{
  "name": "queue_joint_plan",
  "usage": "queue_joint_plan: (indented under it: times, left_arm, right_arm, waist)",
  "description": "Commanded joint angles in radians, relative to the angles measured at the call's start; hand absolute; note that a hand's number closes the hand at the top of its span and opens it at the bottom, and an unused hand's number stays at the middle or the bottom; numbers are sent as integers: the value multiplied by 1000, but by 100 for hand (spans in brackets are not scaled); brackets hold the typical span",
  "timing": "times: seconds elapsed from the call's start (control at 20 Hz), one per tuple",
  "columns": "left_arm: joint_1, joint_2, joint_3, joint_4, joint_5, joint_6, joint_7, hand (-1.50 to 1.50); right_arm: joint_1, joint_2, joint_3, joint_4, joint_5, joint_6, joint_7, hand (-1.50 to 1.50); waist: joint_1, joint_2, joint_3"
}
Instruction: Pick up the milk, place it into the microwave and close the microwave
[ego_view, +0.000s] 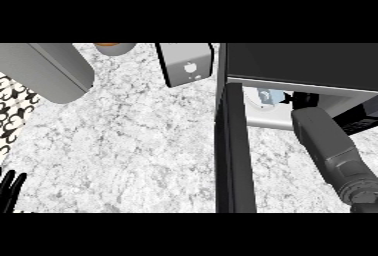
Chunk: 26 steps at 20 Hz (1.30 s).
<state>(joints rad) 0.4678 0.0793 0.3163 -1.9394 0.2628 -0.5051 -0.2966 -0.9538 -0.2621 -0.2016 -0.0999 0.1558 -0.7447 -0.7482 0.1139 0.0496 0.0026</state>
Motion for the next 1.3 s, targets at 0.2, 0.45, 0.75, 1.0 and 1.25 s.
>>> queue_joint_plan:
  times: [0.2,0.45,0.75,1.0,1.25]
  left_arm:
    - [-52,20,3,23,-6,1,8,-150]
    - [-48,12,1,54,-24,8,10,-150]
    - [-96,28,9,94,-31,11,6,-150]
    - [-99,16,-6,96,-37,7,-2,-150]
    - [-105,30,1,122,-48,-6,-17,-150]
  right_arm:
    - [5,-12,49,48,59,-20,9,-150]
    - [2,18,31,7,45,-66,-17,-150]
    - [-33,61,46,13,69,-108,11,-150]
    - [-43,62,59,27,87,-74,23,-150]
    - [-41,77,63,32,95,-77,30,-150]
  waist:
    - [15,13,4]
    - [7,7,4]
    - [11,8,3]
    - [8,5,3]
    - [2,3,3]
